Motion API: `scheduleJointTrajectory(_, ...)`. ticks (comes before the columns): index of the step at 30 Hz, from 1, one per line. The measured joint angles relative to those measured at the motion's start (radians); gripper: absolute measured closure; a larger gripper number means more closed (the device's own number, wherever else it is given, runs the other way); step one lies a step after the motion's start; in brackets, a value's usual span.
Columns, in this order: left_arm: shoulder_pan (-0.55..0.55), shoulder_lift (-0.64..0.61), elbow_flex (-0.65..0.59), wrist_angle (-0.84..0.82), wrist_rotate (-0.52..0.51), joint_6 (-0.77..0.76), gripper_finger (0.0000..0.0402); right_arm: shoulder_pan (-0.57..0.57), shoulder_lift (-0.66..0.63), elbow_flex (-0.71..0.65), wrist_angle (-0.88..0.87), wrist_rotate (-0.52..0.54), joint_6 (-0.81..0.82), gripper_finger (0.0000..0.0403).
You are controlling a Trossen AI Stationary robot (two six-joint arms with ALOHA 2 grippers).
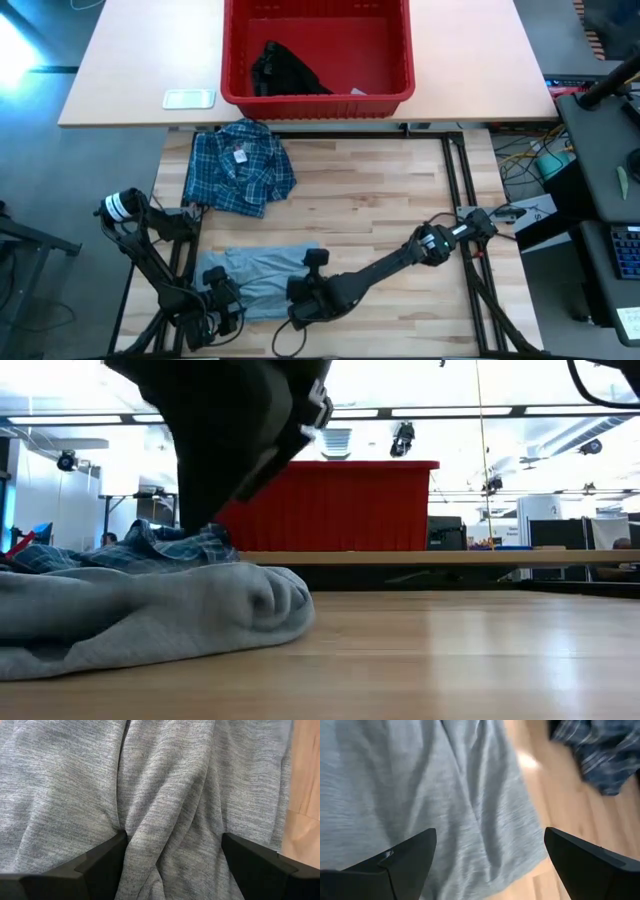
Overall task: Fold Laundry from Bin
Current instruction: Fold the gray shirt
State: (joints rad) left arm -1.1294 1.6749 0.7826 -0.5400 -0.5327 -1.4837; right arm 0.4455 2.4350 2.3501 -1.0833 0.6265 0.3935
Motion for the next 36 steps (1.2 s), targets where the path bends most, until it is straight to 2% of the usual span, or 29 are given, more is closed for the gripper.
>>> scheduleJointTrajectory(6,0.000,0.000,0.000,0.001,0.002,-0.001,0.0093,-0.024,0.004,-0.002,-0.009,-0.147,0.068,0.0039)
scheduleJointTrajectory(11,-0.005,0.000,0.000,0.001,0.004,-0.014,0.0093,0.058,-0.030,0.004,-0.007,-0.286,0.058,0.0039)
scheduleJointTrajectory(14,-0.006,0.000,0.000,0.001,-0.003,-0.016,0.0093,0.096,-0.001,-0.002,0.000,-0.246,0.047,0.0039)
scheduleJointTrajectory(20,-0.006,0.000,-0.001,0.000,-0.007,-0.016,0.0093,0.085,0.072,-0.007,-0.011,-0.202,0.160,0.0039)
scheduleJointTrajectory(29,-0.006,0.000,-0.001,-0.002,-0.009,-0.012,0.0093,0.047,0.043,0.005,-0.021,-0.050,0.158,0.0039)
scheduleJointTrajectory(36,-0.007,0.000,-0.001,-0.001,-0.013,-0.011,0.0093,-0.028,0.032,0.006,-0.021,-0.041,0.168,0.0039)
